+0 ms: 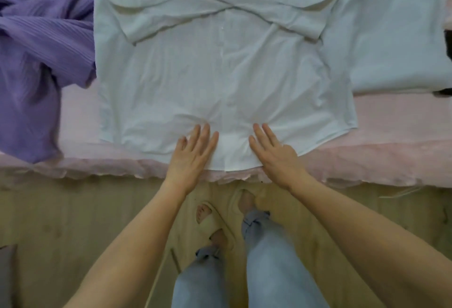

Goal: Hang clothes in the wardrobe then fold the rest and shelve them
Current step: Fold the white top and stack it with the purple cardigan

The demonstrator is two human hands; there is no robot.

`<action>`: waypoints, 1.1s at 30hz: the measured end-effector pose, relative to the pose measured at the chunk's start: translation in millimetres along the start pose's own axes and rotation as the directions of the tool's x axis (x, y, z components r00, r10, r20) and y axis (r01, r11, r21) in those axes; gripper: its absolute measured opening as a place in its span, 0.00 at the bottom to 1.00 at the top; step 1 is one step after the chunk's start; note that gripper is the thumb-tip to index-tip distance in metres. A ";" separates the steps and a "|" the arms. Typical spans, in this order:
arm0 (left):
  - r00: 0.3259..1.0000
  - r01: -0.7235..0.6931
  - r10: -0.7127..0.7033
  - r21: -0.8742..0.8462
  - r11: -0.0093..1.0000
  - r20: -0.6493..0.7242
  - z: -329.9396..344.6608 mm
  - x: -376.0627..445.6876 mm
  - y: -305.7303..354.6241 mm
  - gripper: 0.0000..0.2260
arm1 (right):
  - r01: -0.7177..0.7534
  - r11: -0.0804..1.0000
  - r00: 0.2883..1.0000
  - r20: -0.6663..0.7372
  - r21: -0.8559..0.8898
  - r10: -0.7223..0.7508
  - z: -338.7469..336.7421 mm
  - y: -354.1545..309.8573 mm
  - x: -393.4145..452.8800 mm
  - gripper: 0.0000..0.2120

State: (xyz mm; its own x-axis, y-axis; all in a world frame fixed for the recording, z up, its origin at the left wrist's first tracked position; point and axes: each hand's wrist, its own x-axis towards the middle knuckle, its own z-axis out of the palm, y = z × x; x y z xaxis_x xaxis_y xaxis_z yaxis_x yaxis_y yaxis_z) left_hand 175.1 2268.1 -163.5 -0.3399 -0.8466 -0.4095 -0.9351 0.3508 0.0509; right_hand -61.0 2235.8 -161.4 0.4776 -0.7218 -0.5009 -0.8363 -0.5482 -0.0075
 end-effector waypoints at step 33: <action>0.849 0.265 -0.392 -0.355 0.896 -0.355 -147.8 79.9 -61.1 0.11 | -0.337 0.800 0.621 -0.522 0.496 0.585 -143.2 79.1 67.7 0.14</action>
State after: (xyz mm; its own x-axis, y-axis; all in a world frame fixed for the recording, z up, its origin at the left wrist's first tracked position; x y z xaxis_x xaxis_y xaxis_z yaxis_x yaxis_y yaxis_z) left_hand 190.2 2119.9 -64.7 0.0421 -0.9981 -0.0444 -0.9642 -0.0522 0.2601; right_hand -56.3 2083.1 -72.0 -0.0523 -0.9892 0.1368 -0.9639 0.0142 -0.2659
